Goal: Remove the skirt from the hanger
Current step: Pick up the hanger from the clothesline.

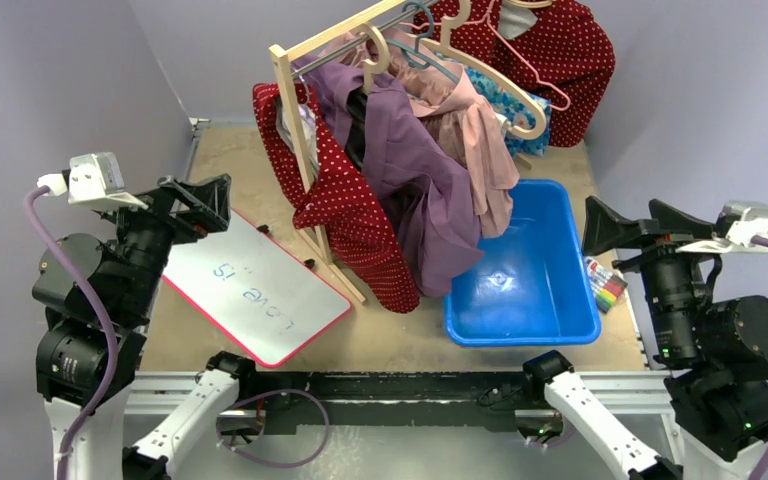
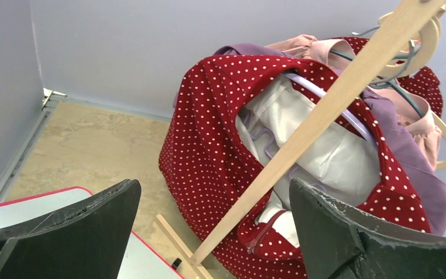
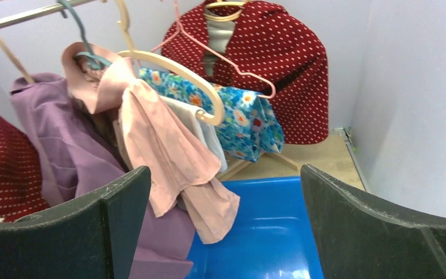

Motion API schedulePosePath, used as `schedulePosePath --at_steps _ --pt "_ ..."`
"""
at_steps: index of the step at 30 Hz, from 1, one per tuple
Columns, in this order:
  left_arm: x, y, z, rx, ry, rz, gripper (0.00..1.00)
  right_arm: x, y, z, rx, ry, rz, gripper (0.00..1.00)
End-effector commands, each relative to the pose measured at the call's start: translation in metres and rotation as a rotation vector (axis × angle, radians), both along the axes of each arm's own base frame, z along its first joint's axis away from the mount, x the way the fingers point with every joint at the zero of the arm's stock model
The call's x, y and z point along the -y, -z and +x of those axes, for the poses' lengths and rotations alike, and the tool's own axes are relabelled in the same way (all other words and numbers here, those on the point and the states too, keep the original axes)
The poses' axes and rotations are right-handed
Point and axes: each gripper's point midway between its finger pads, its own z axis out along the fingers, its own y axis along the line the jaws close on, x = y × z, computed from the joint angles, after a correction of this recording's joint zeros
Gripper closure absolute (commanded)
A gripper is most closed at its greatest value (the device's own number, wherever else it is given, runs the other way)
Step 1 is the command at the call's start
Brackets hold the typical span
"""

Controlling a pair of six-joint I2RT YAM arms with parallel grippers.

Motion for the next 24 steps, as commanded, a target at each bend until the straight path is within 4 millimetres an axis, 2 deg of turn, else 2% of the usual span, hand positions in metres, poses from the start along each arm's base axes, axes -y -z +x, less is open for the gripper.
schedulePosePath --at_steps 1,12,16,20,24 --pt "-0.007 -0.003 0.014 0.002 -0.06 -0.028 0.0 0.003 -0.001 0.011 0.002 0.052 0.039 0.01" --pt "-0.026 0.001 0.035 -0.021 -0.196 -0.065 0.0 0.019 0.009 0.024 -0.009 0.172 0.104 0.01" --pt "-0.032 0.006 0.04 -0.034 -0.239 -0.08 0.0 0.018 0.015 0.031 -0.02 0.171 0.08 0.01" --pt "-0.035 0.01 0.042 -0.04 -0.263 -0.097 0.0 0.007 0.013 0.031 0.015 0.105 0.04 0.01" --pt "-0.037 0.016 0.043 -0.05 -0.279 -0.112 0.0 -0.019 0.01 0.033 0.051 -0.04 -0.032 0.01"
